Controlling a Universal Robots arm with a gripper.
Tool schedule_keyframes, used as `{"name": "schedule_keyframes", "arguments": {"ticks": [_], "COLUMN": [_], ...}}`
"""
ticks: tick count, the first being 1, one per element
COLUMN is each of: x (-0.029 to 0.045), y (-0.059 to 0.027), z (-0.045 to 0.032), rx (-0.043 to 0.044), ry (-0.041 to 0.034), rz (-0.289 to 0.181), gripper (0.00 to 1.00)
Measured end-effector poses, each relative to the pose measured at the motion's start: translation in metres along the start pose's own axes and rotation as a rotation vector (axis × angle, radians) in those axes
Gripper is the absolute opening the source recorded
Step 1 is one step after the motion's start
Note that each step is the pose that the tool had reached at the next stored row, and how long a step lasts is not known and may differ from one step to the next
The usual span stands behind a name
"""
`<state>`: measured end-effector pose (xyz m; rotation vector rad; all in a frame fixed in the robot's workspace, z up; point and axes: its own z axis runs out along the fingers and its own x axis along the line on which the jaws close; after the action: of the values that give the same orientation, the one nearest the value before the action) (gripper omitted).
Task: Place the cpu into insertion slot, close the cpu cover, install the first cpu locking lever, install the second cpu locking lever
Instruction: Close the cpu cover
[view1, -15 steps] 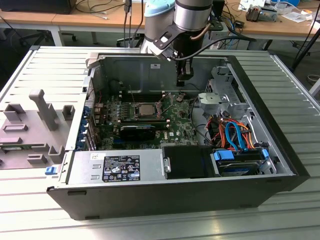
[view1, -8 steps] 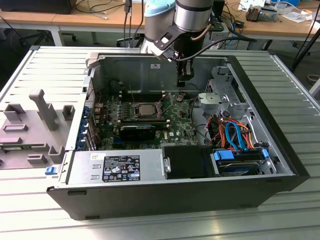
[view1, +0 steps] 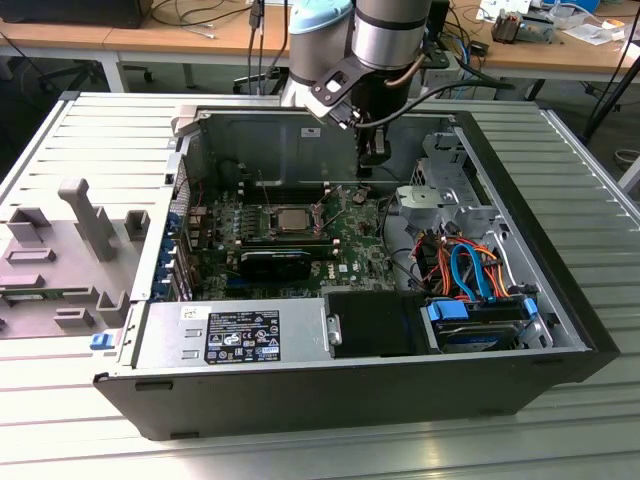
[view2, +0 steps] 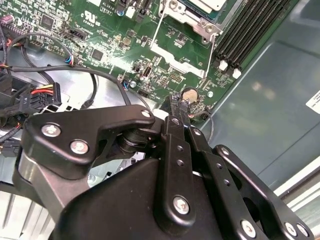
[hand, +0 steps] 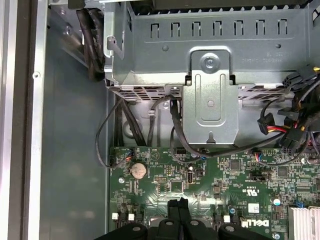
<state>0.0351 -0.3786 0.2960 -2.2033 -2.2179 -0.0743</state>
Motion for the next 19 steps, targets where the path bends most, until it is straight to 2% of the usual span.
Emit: {"name": "schedule_keyframes", "arguments": {"ticks": [6,19], "x": [0.0000,-0.0003], "y": [0.0001,0.0020], "z": [0.0012,0.0065], "rx": [0.0014,0.0015], "ry": [0.0008,0.0007], "rz": [-0.032,-0.033], "gripper": [0.11,0.11]}}
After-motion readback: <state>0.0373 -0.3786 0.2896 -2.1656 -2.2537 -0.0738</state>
